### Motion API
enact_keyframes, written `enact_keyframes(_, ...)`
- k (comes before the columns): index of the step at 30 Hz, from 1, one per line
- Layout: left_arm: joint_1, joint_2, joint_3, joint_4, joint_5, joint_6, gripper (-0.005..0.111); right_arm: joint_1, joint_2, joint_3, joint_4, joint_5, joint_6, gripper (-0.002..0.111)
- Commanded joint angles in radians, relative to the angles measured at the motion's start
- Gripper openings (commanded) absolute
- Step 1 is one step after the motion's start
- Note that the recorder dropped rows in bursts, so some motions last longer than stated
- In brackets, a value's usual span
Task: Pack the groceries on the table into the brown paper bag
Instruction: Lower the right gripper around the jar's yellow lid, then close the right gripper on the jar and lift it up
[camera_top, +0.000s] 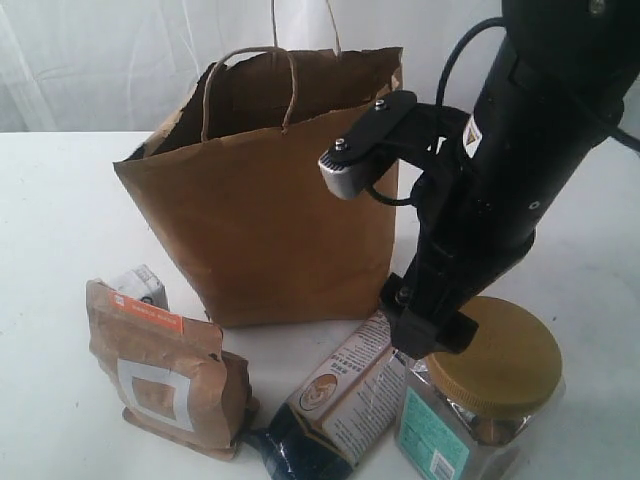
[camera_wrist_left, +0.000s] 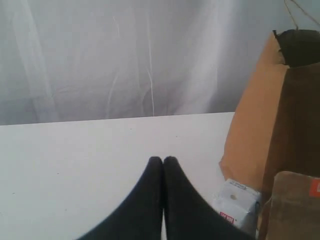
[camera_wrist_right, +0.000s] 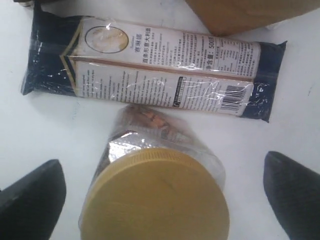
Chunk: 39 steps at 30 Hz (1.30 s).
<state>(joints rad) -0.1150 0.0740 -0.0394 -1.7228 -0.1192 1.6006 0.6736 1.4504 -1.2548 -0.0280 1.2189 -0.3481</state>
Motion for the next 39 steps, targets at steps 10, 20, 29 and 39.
enact_keyframes(10, 0.003, 0.003, 0.004, -0.022, 0.015, -0.010, 0.000, 0.004, 0.005, 0.117, -0.125, 0.002, 0.045, 0.103)
enact_keyframes(20, 0.003, 0.003, 0.004, -0.022, 0.043, -0.010, 0.000, 0.004, 0.007, 0.117, -0.113, 0.002, 0.285, 0.103)
enact_keyframes(29, 0.003, 0.003, 0.004, -0.022, 0.046, -0.013, 0.000, 0.004, 0.007, 0.117, -0.080, 0.002, 0.285, 0.103)
enact_keyframes(39, 0.003, 0.003, 0.004, -0.022, 0.046, -0.013, 0.000, 0.004, 0.007, 0.160, -0.016, 0.002, 0.295, 0.087)
